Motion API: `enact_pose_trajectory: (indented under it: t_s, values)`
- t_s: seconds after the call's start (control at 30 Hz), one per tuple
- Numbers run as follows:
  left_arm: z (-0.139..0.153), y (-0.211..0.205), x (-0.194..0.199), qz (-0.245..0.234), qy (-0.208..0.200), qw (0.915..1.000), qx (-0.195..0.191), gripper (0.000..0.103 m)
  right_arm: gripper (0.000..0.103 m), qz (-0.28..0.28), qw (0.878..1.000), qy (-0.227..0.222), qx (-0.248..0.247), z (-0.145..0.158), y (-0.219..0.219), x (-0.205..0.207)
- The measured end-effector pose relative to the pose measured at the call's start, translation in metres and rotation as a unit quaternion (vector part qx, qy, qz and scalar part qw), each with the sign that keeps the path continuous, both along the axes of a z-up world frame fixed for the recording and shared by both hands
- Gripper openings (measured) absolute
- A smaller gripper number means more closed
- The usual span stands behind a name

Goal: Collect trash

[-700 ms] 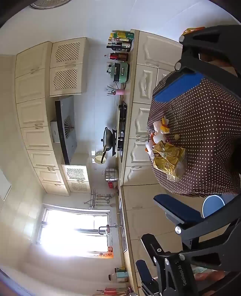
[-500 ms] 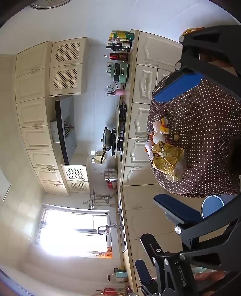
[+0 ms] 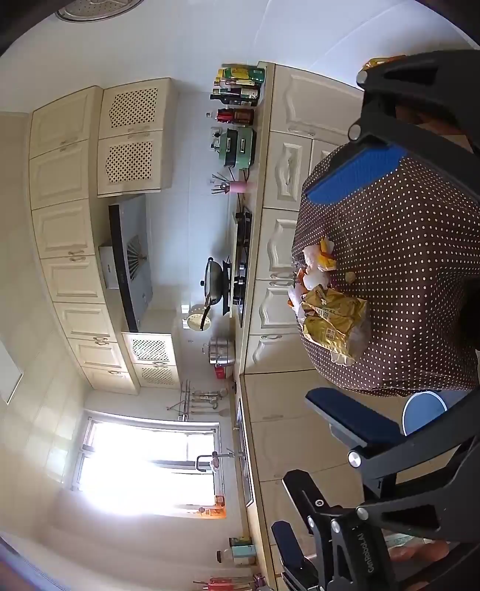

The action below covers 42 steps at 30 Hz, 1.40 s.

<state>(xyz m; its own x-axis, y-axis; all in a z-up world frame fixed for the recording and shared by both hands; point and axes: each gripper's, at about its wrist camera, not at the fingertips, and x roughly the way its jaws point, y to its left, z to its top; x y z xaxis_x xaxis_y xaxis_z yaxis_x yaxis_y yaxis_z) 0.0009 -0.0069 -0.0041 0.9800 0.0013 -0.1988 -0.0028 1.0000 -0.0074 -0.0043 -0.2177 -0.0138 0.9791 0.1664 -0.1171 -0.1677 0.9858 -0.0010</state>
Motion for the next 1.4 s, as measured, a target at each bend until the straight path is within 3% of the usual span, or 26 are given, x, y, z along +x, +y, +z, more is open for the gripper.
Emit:
enact_pose_trajectory:
  t_s: [1.4]
  values:
    - [0.003,0.0012,-0.0034,-0.005,-0.002,1.0,0.005,0.093,0.096,-0.002,1.0,0.005,0.004,0.0004,-0.0029,0.0005]
